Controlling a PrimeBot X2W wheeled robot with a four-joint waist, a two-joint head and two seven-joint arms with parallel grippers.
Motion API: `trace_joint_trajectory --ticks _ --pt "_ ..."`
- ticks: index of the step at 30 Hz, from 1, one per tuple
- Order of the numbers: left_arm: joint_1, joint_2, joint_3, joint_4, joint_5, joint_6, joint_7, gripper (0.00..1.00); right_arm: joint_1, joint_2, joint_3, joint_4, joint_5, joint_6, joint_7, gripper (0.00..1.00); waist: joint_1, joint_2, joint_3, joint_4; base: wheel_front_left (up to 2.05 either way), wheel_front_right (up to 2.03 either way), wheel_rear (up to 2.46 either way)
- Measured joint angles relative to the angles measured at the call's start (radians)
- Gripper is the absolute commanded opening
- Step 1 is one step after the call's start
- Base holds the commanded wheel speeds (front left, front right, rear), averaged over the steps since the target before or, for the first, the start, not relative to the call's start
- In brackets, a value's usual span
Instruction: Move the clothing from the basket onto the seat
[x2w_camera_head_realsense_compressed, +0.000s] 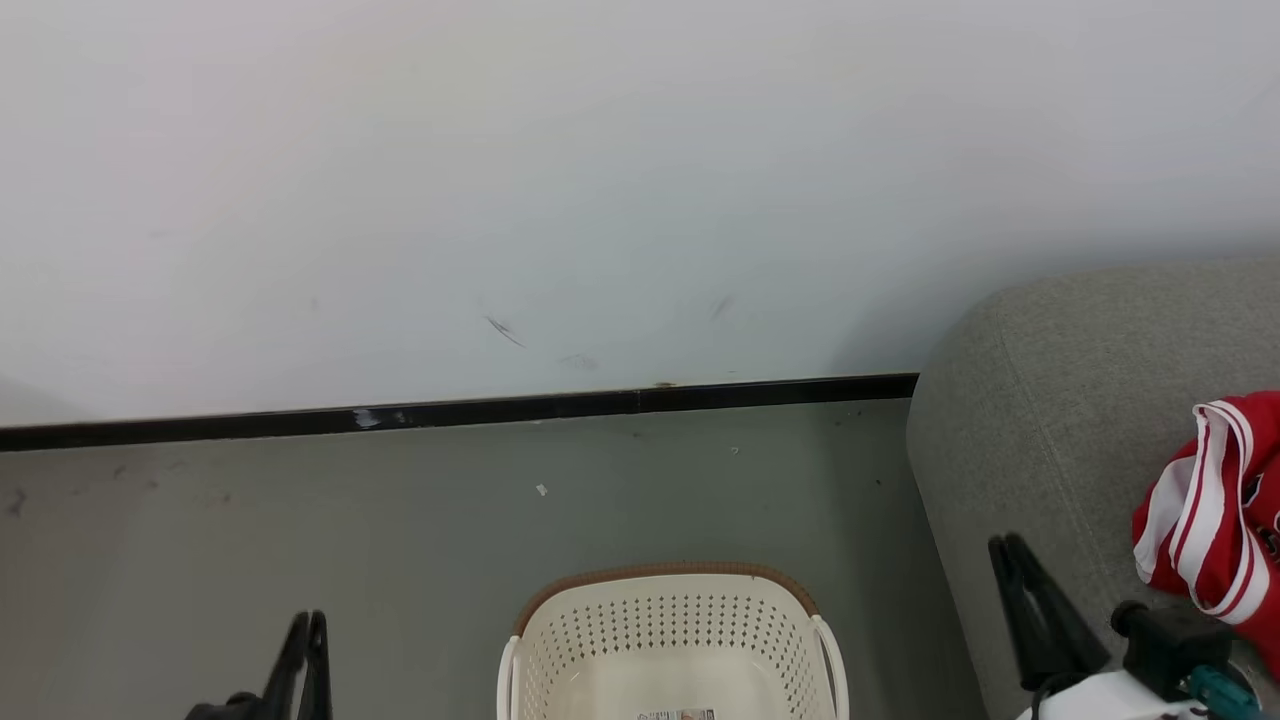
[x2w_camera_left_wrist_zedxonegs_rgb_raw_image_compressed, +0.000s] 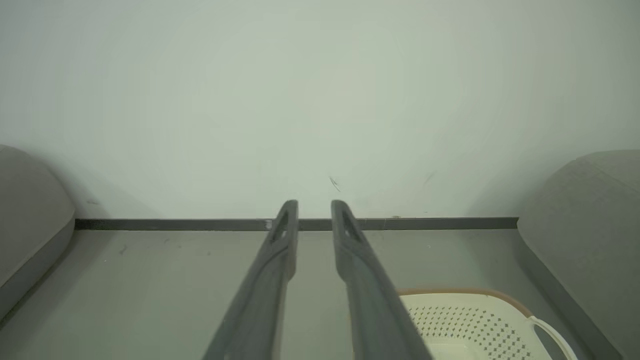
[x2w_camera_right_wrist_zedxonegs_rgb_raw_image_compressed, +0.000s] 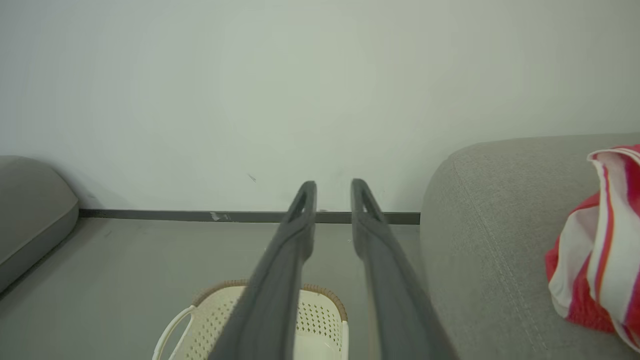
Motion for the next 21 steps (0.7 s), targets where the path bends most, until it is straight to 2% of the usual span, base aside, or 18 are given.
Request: trace_joint_trajectory --ticks 4,11,21 --pt "0.025 -0.026 -0.009 0.04 -0.001 0.0 0.0 0.0 0.029 0.011 0.008 0.043 0.0 0.0 0.0 0.0 0.0 0.0 0.0 0.0 0.0 0.0 0.0" --pt "0.029 -0.029 0.007 0.056 -0.063 -0.016 0.024 0.0 0.037 0.012 0.021 0.042 0.062 0.0 0.0 0.0 0.0 0.0 0.001 -0.001 0.0 0.0 0.0" --pt "0.011 -0.039 0.028 0.068 -0.219 -0.043 0.064 0.0 0.037 0.011 0.034 0.034 0.246 0.0 0.012 0.0 0.0003 0.0 0.003 -0.005 0.0 0.0 0.0"
